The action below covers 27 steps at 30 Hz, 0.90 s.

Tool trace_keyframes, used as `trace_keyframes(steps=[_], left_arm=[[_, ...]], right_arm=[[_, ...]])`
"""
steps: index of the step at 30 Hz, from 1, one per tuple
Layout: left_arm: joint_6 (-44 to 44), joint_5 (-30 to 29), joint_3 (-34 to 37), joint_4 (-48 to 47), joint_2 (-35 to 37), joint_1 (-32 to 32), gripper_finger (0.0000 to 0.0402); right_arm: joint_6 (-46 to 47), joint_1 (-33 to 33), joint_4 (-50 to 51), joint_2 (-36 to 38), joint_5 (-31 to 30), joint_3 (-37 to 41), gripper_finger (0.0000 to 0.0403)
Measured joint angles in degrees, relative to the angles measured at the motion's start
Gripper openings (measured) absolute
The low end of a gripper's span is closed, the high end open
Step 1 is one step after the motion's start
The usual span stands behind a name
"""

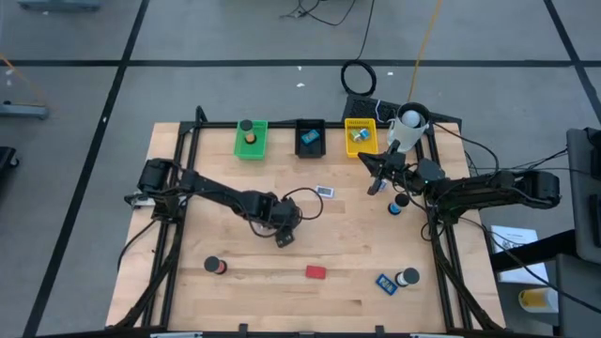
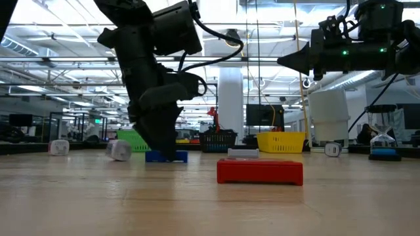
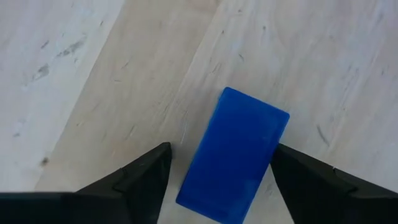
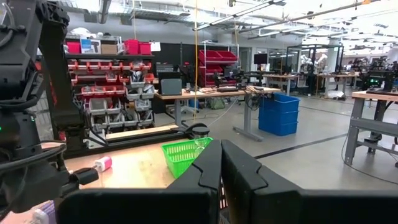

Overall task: Pick & Place Office items
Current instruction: Put the top dark blue digital timer into the black bin

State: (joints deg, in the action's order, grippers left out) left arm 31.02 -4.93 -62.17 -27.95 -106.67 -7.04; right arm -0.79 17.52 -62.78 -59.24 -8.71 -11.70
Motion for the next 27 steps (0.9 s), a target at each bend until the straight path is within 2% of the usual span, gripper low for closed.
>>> trace_keyframes(steps=[10, 17, 21, 27], left_arm=[[-15.7, 0.3, 0.0, -1.1, 0.0, -1.0, 0.0162], [-20.0, 0.8, 0.1, -3.7, 2.5, -0.3, 0.0168], [-21.7, -2.6, 0.2, -4.7, 6.4, 0.5, 0.0181], [-26.4, -8.3, 0.1, -3.0, 13.5, 4.1, 0.0160]], right_arm=[[0.0, 0.0, 0.0, 0.0, 0.0, 0.0, 0.0001], [-0.1, 0.0, 0.0, 0.0, 0.0, 0.0, 0.0001], [-0.1, 0.0, 0.3, 0.0, 0.0, 0.1, 0.0001], [-0.1, 0.0, 0.3, 0.0, 0.0, 0.1, 0.0001]])
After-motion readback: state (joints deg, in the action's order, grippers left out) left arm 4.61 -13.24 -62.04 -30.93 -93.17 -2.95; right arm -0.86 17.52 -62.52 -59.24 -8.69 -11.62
